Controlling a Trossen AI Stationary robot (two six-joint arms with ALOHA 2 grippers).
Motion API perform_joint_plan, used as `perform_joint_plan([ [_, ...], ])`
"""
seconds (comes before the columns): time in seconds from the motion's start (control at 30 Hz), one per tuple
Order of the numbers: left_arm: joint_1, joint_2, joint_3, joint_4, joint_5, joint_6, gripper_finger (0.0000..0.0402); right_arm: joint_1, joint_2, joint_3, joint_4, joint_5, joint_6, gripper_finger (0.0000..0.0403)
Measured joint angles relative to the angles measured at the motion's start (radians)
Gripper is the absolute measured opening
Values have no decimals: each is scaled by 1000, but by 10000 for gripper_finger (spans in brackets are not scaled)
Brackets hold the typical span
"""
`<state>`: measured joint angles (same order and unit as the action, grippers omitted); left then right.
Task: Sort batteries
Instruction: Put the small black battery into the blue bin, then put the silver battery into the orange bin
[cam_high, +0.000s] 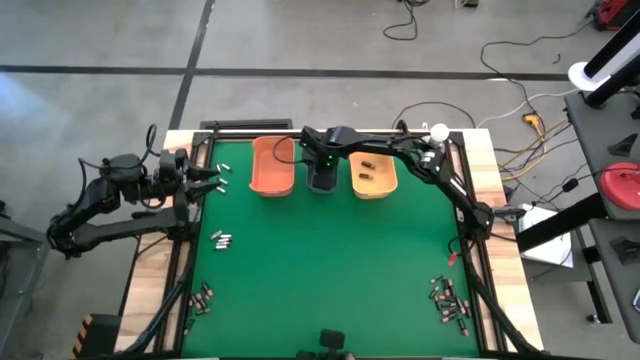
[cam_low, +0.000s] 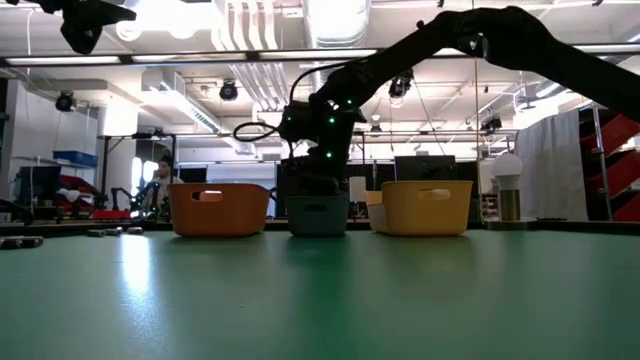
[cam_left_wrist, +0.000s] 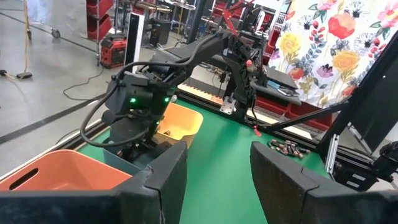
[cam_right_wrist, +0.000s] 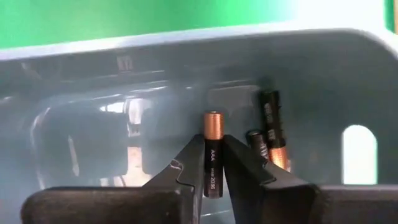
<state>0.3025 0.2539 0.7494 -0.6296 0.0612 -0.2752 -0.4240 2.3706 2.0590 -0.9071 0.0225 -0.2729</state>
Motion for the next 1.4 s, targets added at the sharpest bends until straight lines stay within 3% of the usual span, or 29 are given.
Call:
perform_joint_plan([
  [0.43,0,0,0,0,0,1,155,-4,-24,24,-16,33,-43,103],
  [0.7,0,0,0,-4,0,3,155,10,-51,181,-189,32,-35,140],
  [0.83,0,0,0,-28,0,3,155,45,-76,299,-308,31,44,150],
  [1.13,0,0,0,-37,14,-69,155,218,-283,234,-302,43,203,125],
  [1.4,0,0,-4,-28,107,-115,155,443,-413,139,-281,230,428,90],
])
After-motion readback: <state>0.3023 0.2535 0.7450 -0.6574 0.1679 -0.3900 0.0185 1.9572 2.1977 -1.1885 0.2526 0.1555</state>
